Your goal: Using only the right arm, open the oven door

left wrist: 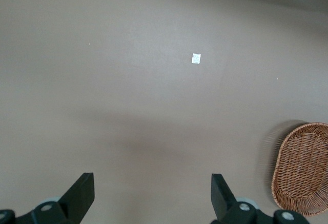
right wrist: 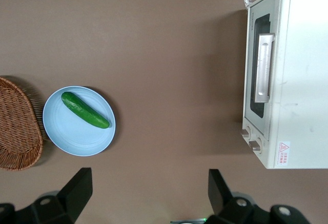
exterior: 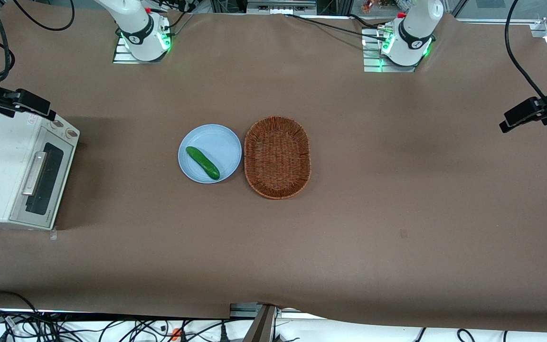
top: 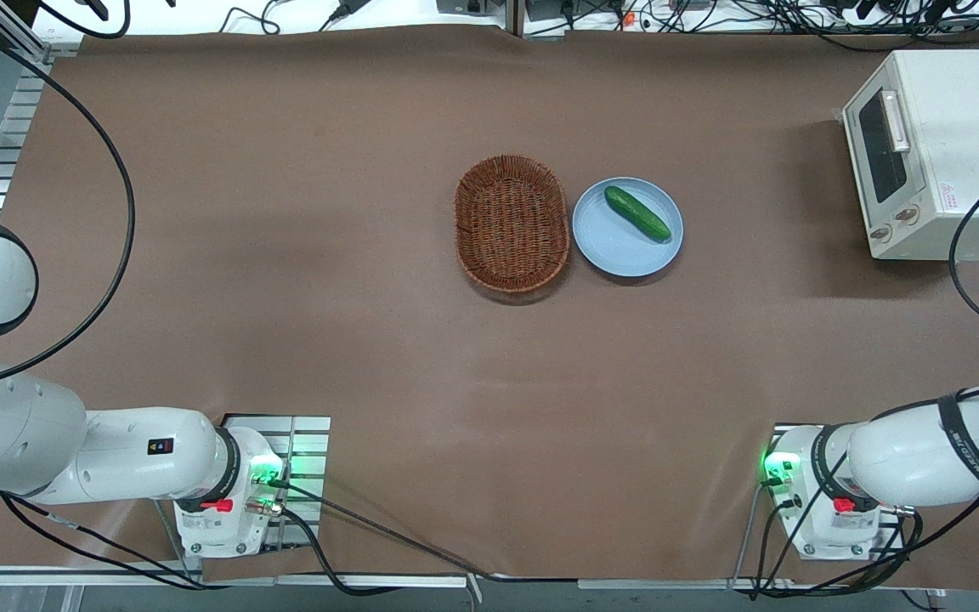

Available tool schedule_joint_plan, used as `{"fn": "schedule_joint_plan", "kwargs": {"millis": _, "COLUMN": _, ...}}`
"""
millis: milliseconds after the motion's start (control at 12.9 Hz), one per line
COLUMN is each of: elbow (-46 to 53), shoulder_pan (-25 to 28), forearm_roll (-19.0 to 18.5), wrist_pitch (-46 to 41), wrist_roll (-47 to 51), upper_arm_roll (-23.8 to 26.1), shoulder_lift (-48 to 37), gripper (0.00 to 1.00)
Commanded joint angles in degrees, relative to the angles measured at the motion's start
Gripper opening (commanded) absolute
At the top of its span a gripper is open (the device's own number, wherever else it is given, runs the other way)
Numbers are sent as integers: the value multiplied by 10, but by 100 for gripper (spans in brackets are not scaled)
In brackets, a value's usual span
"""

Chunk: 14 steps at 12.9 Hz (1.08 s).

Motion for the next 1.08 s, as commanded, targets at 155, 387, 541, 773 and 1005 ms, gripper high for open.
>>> {"fn": "schedule_joint_plan", "kwargs": {"millis": 155, "elbow": -7, "shoulder_pan": -7, "forearm_roll": -6, "wrist_pitch": -11, "wrist_roll": -7, "upper_arm_roll": 10, "shoulder_lift": -7, "gripper": 100}}
{"fn": "schedule_joint_plan", "kwargs": {"millis": 387, "elbow": -7, "shoulder_pan": -7, "forearm_roll": -6, "wrist_pitch": -13, "wrist_roll": -9, "upper_arm_roll": 10, "shoulder_lift": -4, "gripper": 100}}
{"fn": "schedule_joint_plan", "kwargs": {"millis": 541, "elbow": -7, "shoulder_pan": -7, "forearm_roll": -6, "wrist_pitch": -16, "wrist_roll": -9, "upper_arm_roll": 10, "shoulder_lift": -3, "gripper": 100}}
{"fn": "schedule_joint_plan", "kwargs": {"millis": 773, "elbow": -8, "shoulder_pan": -7, "forearm_roll": -6, "wrist_pitch": -18, "wrist_roll": -9, "upper_arm_roll": 10, "shoulder_lift": -2, "gripper": 100}}
{"fn": "schedule_joint_plan", "kwargs": {"millis": 1005, "elbow": -9, "shoulder_pan": -6, "forearm_roll": -6, "wrist_pitch": -27, "wrist_roll": -10, "upper_arm_roll": 10, "shoulder_lift": 4, "gripper": 100}}
